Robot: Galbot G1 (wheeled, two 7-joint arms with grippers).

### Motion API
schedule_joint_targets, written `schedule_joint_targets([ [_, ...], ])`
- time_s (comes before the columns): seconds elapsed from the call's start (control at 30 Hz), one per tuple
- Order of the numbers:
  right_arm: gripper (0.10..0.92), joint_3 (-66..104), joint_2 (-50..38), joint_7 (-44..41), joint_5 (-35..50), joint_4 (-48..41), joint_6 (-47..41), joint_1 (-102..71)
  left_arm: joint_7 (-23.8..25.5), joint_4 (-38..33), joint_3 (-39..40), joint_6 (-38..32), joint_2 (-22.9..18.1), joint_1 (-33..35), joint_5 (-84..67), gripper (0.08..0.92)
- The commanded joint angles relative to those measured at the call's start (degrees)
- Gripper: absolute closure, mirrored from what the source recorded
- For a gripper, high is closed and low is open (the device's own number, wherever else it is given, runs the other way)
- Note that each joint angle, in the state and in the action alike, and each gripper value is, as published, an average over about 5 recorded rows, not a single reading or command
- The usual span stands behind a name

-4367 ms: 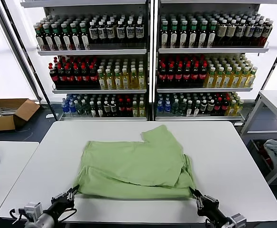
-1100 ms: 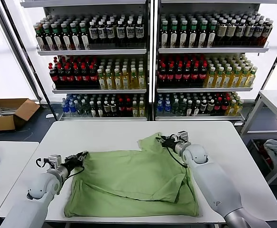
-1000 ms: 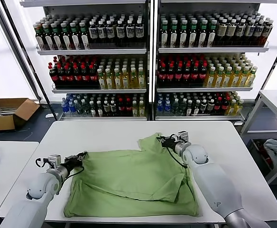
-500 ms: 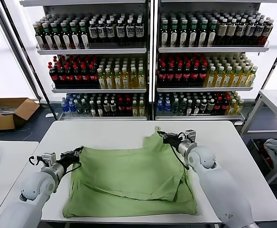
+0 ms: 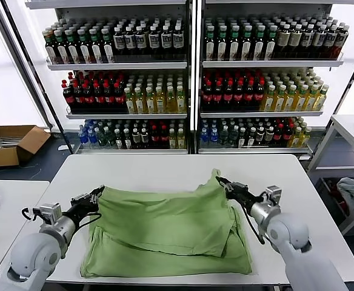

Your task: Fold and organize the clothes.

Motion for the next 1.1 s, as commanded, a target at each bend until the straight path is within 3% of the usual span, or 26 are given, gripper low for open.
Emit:
schedule_joint_targets([
  [0.03, 0.919, 13.8, -0.4, -0.7, 0.6, 16.9, 0.3, -25.6, -0.1, -11.8, -9.3, 2.1, -1.3, 17.1, 0.7, 0.909],
  [0.37, 0.919, 14.2, 3.4, -2.5, -8.6, 17.5, 2.2, -34.9, 4.2, -11.6, -9.2, 2.4, -4.7, 24.3, 11.0, 0.909],
  [0.53, 0.897, 14.6, 3.0, -1.9, -9.8, 16.1, 2.3, -34.0, 3.9, -11.8, -9.1, 2.4, -6.4, 25.2, 14.0, 0.892],
  [0.83, 0.655, 17.8, 1.6, -1.3, -9.5, 13.9, 5.9, -29.7, 2.7, -13.9, -12.5, 2.5, -5.5, 27.6, 14.3, 0.663],
  [1.1, 0.421, 23.3, 2.9, -2.8, -13.0, 10.7, 18.3, -28.8, -4.9, -15.5, -8.9, 1.5, -10.1, 25.3, 7.6, 0.437],
])
